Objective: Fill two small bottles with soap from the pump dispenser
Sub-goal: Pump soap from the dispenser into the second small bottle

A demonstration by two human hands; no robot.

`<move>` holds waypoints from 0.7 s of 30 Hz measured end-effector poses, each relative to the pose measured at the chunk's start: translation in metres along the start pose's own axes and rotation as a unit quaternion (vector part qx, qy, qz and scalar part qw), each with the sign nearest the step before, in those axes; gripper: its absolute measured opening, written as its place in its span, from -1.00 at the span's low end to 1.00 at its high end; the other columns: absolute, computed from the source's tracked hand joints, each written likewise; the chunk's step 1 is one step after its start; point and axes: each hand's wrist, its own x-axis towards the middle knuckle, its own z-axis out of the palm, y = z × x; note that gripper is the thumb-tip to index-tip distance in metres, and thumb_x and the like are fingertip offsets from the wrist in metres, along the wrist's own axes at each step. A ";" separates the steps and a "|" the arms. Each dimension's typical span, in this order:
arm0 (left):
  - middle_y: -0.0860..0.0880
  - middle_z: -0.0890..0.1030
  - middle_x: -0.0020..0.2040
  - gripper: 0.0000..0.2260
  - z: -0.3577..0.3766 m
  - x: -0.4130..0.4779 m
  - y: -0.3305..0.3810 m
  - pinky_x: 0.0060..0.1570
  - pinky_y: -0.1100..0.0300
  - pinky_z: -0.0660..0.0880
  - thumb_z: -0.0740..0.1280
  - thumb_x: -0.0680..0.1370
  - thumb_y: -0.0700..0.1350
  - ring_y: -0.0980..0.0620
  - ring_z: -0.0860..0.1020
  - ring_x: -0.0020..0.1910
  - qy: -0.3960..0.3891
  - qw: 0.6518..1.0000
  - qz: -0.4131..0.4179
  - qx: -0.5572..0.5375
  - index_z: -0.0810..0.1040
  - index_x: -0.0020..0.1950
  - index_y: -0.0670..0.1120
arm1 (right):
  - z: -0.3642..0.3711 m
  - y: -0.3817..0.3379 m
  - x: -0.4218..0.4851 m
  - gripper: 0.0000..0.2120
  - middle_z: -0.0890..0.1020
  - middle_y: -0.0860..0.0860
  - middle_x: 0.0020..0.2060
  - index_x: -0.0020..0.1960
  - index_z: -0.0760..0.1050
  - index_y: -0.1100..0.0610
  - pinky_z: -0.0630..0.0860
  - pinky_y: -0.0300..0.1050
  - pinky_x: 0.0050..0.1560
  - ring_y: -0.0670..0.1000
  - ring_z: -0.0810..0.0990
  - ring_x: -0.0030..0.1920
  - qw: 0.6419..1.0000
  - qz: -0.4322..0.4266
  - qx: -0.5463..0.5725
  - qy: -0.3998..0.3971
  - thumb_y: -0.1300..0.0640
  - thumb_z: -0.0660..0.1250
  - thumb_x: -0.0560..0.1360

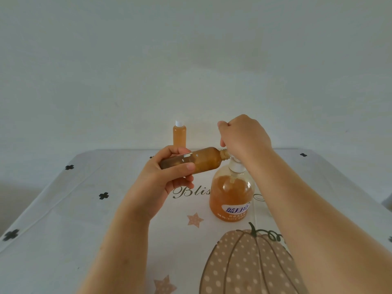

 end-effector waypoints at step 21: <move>-0.12 0.60 -0.16 -0.64 0.006 -0.005 0.001 -0.26 0.12 0.58 0.54 0.28 -0.13 -0.06 0.58 -0.28 -0.008 0.999 0.017 -0.029 0.58 0.03 -0.14 | -0.017 -0.012 -0.001 -0.58 0.68 0.02 -0.21 -0.05 0.61 0.13 0.37 -0.16 -0.31 0.04 0.59 -0.27 0.996 -0.009 -0.078 -0.040 -0.10 0.10 0.65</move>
